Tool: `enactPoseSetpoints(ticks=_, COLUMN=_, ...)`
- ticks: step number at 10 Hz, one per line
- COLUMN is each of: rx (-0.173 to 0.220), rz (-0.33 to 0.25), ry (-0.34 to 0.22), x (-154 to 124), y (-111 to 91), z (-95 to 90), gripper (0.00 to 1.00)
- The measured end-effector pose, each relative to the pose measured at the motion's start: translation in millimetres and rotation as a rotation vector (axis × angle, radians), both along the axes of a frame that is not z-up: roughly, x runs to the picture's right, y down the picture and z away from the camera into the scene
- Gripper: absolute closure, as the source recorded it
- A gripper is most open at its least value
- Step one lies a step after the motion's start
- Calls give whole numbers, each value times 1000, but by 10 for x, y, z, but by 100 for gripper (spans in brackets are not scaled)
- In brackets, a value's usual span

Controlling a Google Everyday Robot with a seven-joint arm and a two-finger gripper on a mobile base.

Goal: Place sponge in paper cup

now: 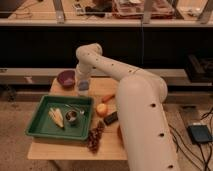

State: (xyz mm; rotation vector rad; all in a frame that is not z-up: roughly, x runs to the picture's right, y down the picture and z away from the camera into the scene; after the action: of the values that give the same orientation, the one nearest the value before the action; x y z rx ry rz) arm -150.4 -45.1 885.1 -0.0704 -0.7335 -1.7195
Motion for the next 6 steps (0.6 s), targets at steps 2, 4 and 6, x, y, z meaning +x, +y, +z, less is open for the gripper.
enactPoseSetpoints(ticks=2, rx=0, rz=-8, ry=4, x=8, y=64, z=-3, gripper=55)
enactPoseSetpoints(ticks=4, rx=4, rz=-9, ry=4, x=20, y=60, z=-27, gripper=35)
enactPoseSetpoints(ticks=6, rx=8, rz=-8, ry=3, x=14, y=39, z=-53, gripper=21)
